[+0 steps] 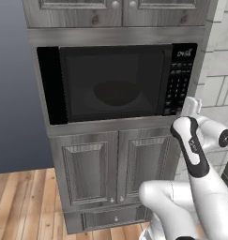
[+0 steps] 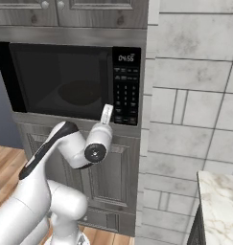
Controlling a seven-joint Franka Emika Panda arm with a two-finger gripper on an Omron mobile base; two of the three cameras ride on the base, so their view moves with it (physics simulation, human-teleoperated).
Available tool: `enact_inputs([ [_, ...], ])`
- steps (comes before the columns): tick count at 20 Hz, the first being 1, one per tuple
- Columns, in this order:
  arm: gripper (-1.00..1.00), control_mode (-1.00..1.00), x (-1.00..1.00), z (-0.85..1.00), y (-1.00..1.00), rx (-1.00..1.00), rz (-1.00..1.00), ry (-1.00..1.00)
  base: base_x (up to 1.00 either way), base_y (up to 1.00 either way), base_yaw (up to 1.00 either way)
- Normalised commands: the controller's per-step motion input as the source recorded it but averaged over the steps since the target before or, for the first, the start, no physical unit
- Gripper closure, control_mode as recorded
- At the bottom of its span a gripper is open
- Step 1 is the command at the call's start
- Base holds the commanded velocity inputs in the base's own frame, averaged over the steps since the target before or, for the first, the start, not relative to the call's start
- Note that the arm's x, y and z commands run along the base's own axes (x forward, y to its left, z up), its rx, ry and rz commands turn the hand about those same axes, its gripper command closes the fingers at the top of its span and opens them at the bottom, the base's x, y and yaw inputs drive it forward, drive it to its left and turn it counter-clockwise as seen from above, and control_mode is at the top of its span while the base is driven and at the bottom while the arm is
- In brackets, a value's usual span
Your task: Pick the cucumber from the sink and place it in the bowl. Then pick the bowl and place it in the microwave. Then close the microwave door and press the start button.
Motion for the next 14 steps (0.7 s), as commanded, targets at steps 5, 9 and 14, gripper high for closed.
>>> enact_inputs([
  [5,1.0,-1.0,0.26,-0.06,-0.11,0.0,-0.02,0.0,0.0,0.0,0.0],
  [9,1.0,-1.0,0.33,-0.1,-0.15,0.0,0.0,0.0,0.0,0.0,0.0],
  [14,1.0,-1.0,0.33,-0.14,-0.13,0.0,0.0,0.0,0.0,0.0,0.0],
])
